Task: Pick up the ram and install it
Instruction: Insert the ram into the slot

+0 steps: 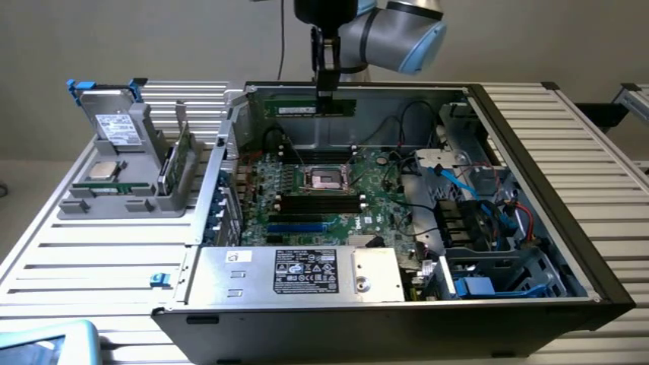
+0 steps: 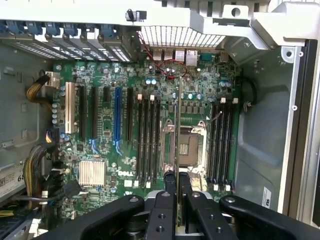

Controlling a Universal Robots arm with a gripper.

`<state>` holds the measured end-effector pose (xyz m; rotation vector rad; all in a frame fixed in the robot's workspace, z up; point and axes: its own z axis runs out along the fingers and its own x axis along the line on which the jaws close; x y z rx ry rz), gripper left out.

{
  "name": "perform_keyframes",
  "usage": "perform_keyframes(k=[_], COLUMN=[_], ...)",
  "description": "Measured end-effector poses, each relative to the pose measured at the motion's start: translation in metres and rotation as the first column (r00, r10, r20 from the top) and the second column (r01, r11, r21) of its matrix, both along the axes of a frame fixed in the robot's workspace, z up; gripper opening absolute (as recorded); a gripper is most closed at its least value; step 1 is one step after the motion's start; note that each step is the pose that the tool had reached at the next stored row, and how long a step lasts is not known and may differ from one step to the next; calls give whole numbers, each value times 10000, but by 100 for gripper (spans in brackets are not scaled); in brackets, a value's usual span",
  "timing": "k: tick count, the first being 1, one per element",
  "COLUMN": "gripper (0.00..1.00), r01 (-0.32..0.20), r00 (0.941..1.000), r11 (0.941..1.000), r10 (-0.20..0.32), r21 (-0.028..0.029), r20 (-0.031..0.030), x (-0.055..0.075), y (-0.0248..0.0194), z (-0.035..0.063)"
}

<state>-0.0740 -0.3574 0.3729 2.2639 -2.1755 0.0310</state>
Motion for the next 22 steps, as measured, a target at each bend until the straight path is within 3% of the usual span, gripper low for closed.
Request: perform_keyframes(k=[5, 11, 13, 17, 22], gripper=[14, 14, 14, 14, 14], r01=[10, 14, 26, 70, 107], r00=[10000, 10000, 10000, 10000, 9999], r11=[10000, 10000, 9999, 9995, 9994], r10=[-10, -14, -26, -70, -107], r21=[-47, -64, -116, -312, -322], r20=[0, 2, -1, 2, 22], x=[16, 40, 44, 47, 50], y=[-10, -71, -73, -73, -80], z=[-58, -93, -103, -129, -213])
